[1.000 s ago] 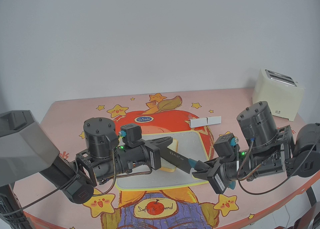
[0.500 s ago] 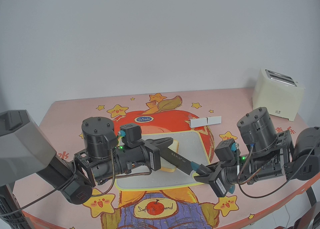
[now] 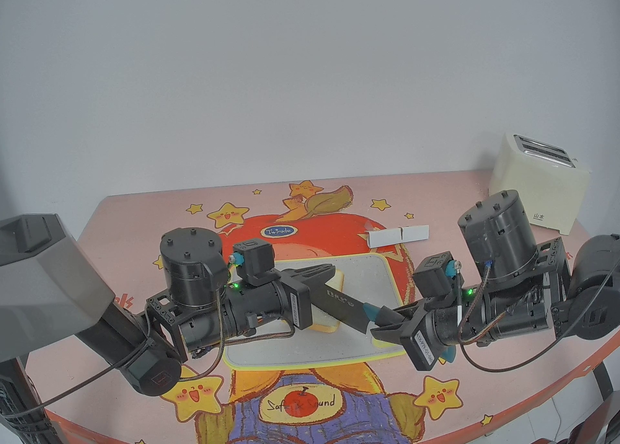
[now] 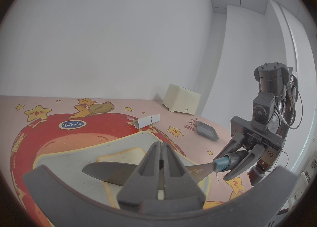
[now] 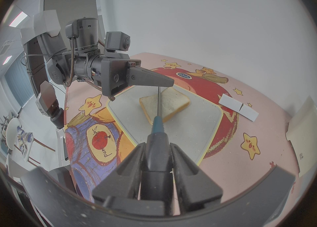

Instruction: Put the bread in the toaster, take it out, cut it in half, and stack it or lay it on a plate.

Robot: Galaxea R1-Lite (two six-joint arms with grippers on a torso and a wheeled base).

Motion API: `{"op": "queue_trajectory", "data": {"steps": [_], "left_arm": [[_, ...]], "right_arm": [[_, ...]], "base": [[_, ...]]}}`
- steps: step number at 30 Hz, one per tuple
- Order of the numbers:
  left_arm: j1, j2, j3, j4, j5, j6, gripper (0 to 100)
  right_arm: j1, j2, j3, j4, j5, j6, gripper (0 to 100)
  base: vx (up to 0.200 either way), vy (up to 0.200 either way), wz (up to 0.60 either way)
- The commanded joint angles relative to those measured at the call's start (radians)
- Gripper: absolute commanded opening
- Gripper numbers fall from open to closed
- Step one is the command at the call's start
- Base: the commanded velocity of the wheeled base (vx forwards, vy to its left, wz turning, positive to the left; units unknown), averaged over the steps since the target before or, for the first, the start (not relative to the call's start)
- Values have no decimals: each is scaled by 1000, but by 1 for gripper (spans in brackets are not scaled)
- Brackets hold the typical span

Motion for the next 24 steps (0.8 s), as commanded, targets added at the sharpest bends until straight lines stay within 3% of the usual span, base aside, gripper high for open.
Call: {"op": "queue_trajectory", "data": {"steps": [1, 18, 24], "left_arm": [[1, 7, 2, 6, -1, -1, 0], [-2, 7, 0, 3, 4, -1, 0], [-2, 13, 0, 3, 4, -1, 0]], "right_arm": [[-5, 1, 5, -8, 1, 0, 0], [-8, 6, 65, -10, 1, 3, 0], [-8, -2, 25, -8, -1, 2, 0]], "base": [[0, 0, 0], [0, 0, 0], [0, 0, 0]]}}
